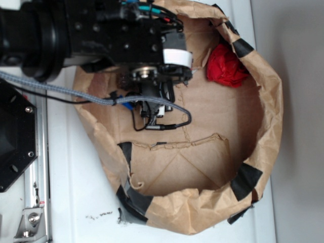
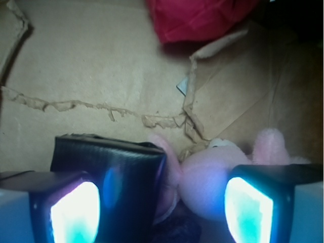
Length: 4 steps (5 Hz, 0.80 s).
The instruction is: Grab the black box.
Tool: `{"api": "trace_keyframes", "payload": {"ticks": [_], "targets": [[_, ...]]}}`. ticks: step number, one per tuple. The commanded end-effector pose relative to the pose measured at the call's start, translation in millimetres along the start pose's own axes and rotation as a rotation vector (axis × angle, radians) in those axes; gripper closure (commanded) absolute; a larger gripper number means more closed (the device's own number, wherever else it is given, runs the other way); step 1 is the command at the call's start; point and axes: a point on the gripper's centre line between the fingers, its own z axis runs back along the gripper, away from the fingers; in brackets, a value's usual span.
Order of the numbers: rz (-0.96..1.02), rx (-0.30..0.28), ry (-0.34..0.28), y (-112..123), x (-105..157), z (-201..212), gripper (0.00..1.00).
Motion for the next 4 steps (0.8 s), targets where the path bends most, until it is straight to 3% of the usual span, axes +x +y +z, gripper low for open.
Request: {"api": "trace_keyframes", "payload": {"ticks": [1,3,4], "targets": [[-0.029,-0.056,0.022,-25.9,-3.7,-11.9,0.00],[-0.108,-0.146,0.147,-41.8,-10.5,-9.9,0.00],[-0.156,-0.171,0.173,-47.7,-17.5,-7.2,0.00]]}}
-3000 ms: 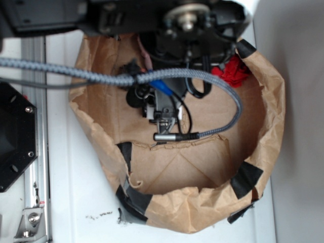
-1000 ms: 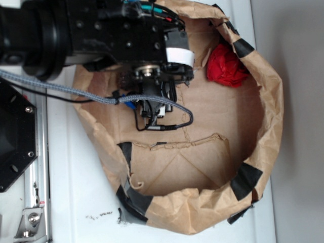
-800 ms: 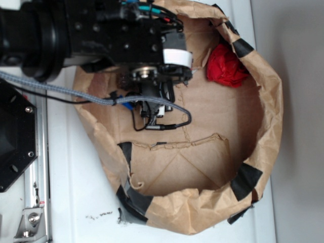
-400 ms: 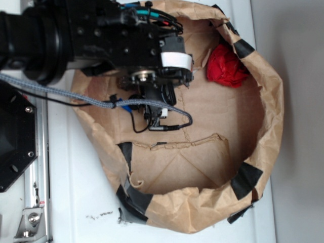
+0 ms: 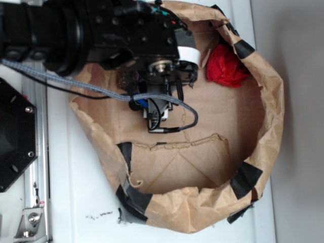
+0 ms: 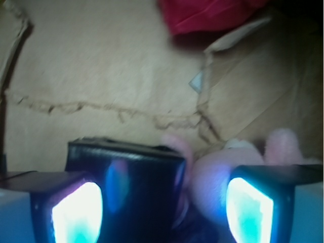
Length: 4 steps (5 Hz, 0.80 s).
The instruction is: Grab the black box.
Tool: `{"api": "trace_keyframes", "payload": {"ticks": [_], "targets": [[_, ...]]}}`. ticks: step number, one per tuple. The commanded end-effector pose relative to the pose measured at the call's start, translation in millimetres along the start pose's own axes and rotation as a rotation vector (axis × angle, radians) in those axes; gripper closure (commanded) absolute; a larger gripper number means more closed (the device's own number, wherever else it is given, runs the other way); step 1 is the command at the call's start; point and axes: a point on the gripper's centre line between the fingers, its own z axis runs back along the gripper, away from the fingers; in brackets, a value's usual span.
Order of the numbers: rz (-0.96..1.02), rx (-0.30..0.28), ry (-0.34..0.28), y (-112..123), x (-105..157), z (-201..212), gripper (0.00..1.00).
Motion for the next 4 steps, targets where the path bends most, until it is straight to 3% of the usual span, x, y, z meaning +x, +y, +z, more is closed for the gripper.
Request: {"api": "trace_keyframes", "payload": {"ticks": [1,4], "targets": [[-0.145,-0.045,0.007,-29.3,-18.4,2.3,0.00],[-0.115,-0.079,-0.044,-43.1,0.4,8.9,0.00]]}}
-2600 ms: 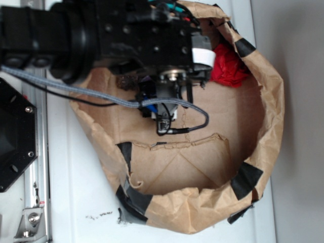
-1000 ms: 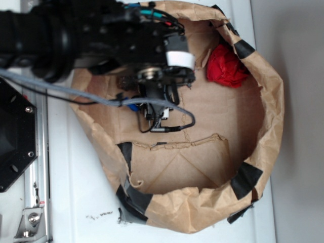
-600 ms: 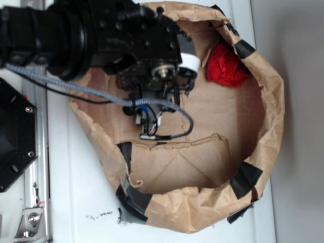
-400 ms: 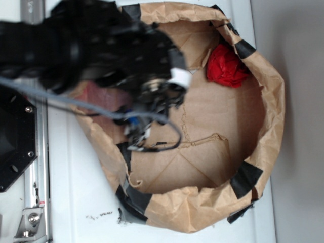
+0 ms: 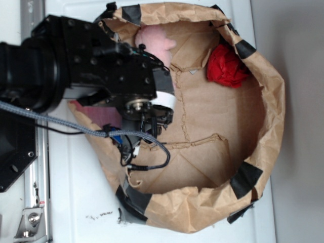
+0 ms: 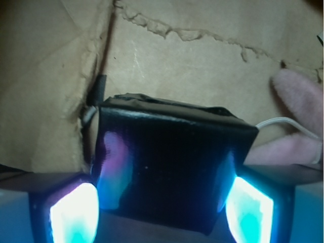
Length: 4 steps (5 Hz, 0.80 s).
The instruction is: Grab the black box.
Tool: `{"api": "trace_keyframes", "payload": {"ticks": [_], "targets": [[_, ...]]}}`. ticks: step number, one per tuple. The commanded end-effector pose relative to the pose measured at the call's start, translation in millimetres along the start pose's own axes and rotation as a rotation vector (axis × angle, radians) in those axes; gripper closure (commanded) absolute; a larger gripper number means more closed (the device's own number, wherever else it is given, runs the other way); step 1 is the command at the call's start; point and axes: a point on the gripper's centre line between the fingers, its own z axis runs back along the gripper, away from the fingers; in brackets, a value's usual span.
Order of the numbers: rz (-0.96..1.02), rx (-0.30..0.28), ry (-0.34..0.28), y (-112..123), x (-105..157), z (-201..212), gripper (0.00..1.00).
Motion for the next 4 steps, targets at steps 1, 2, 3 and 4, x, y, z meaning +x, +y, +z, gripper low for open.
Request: {"api": "trace_keyframes", "payload": {"ticks": [1,2,3,4], "targets": [[0.046,0.001,-0.055,2.4,23.9,16.1,0.00],[0.071,-0.003,-0.075,7.2,33.4,22.9,0.00],[0.094,0.001,-0.086,9.8,40.7,25.8,0.00],[0.105,0.005,-0.093,12.2,43.6,26.9,0.00]]}}
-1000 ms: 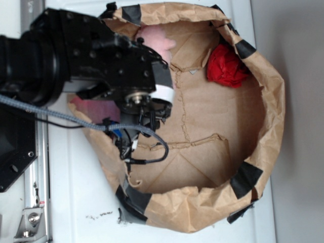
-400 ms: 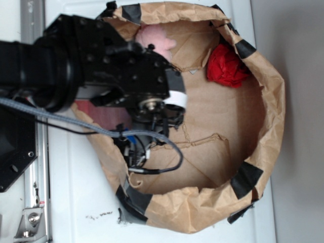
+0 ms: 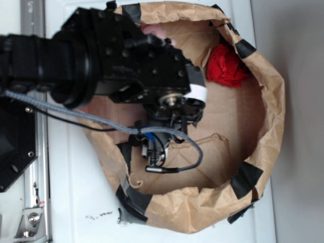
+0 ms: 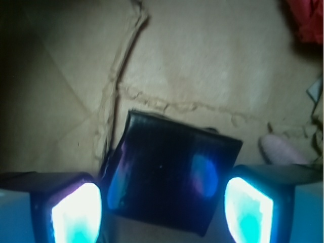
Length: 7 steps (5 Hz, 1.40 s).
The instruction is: Grab the black box.
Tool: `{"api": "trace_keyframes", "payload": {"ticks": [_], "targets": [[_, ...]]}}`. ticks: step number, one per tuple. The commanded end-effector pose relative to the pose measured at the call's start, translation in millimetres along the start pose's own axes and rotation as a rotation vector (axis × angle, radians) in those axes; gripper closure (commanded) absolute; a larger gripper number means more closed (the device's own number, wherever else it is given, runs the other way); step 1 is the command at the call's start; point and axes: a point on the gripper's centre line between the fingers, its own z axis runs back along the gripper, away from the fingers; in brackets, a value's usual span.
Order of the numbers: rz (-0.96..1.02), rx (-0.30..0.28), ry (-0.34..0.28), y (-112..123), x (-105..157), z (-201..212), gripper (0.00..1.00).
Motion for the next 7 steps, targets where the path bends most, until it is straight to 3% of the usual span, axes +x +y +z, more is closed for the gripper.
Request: {"api": "trace_keyframes", "payload": {"ticks": [1,3,4,5,7], "targets": [[0.044,0.019,-0.065,10.0,17.5,14.5,0.00],[0.061,0.035,-0.075,22.6,20.9,16.7,0.00],[0.054,0.087,-0.099,36.4,14.8,9.8,0.00],[0.092,0.093,-0.109,46.2,14.0,9.0,0.00],[0.093,0.114,-0.119,44.4,7.3,2.5,0.00]]}}
